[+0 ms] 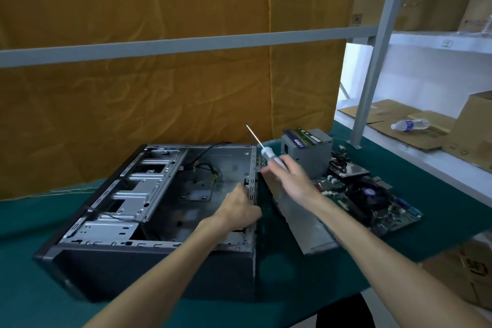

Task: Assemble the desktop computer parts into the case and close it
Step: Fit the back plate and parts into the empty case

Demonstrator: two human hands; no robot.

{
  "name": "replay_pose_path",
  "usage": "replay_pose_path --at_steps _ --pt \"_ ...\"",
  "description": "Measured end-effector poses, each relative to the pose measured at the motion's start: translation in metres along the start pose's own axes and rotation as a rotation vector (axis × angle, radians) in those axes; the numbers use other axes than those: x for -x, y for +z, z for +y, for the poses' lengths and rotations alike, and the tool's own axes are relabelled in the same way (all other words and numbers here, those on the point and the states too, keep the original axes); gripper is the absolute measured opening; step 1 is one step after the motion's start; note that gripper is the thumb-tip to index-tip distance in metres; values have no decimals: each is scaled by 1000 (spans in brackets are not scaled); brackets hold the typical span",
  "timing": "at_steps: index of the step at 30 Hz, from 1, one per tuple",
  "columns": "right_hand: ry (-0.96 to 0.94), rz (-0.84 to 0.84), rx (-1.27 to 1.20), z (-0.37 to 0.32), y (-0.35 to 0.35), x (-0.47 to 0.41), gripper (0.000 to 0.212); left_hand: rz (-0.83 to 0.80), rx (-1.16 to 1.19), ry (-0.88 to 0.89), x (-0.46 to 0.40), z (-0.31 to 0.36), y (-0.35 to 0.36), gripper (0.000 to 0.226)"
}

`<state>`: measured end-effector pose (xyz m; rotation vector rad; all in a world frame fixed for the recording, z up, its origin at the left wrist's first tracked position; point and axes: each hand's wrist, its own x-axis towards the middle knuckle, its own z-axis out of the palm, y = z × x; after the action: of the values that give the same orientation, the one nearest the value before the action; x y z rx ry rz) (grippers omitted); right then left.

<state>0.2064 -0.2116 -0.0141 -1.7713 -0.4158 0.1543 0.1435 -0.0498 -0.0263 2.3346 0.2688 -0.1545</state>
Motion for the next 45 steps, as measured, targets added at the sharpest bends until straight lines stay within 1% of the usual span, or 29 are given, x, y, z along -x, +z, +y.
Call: replay_pose_path --at_steps 2,5,7,8,10,11,14,15,17,19,20,21,23,25,27,30,32,35,37,39,41,43,45 --pt "-70 9 188 -5 15 -13 22 0 -33 6 4 1 -4 34" --pt "-133 -86 477 -3 25 -24 21 -30 -132 43 10 -4 -14 34" --pt "-189 -128 602 -3 29 -27 22 -53 -150 86 16 -11 -24 36" --pt "-213 -139 619 -3 30 -27 21 -64 -156 115 19 -16 -31 36" --pt "-234 -157 566 -4 34 -22 17 -96 -180 176 25 -29 -46 37" --pt "-237 -154 523 -4 37 -18 15 -121 -202 203 28 -37 -55 43" --pt "-223 -115 388 -4 47 -2 16 -204 -321 249 30 -58 -80 78" --pt "-209 -98 325 -4 49 2 15 -223 -361 238 30 -61 -85 85" --pt "-177 -7 183 1 44 12 12 -238 -422 190 27 -64 -84 84" --pt "-142 155 112 14 27 23 9 -204 -403 142 22 -61 -73 79" --pt "-118 237 131 24 15 29 10 -165 -357 126 18 -59 -66 77" --pt "-90 309 192 35 3 36 11 -111 -312 123 14 -57 -59 72" --pt "-15 400 400 59 -18 48 14 -13 -262 150 2 -53 -50 58" --pt "30 427 610 80 -28 57 17 3 -236 193 -7 -50 -48 46" --pt "30 413 847 98 -27 62 20 -39 -191 247 -12 -50 -46 37" --pt "77 371 1152 119 -19 59 27 -39 -154 304 -13 -56 -43 37" --pt "130 352 1243 123 -16 55 33 -39 -132 322 -12 -57 -43 33" --pt "170 304 1345 127 -14 51 38 -54 -103 324 -10 -54 -44 22" --pt "206 285 1390 127 -13 49 40 -59 -86 324 -9 -52 -43 15" --pt "205 271 1412 121 -9 43 42 -62 -78 322 -8 -52 -43 17" --pt "91 245 1394 113 -3 29 37 -67 -56 321 -7 -52 -44 23" --pt "13 136 1308 106 5 8 32 -76 -34 325 -6 -53 -45 30" --pt "47 26 1216 100 13 -11 26 -76 -14 324 -6 -54 -45 35"
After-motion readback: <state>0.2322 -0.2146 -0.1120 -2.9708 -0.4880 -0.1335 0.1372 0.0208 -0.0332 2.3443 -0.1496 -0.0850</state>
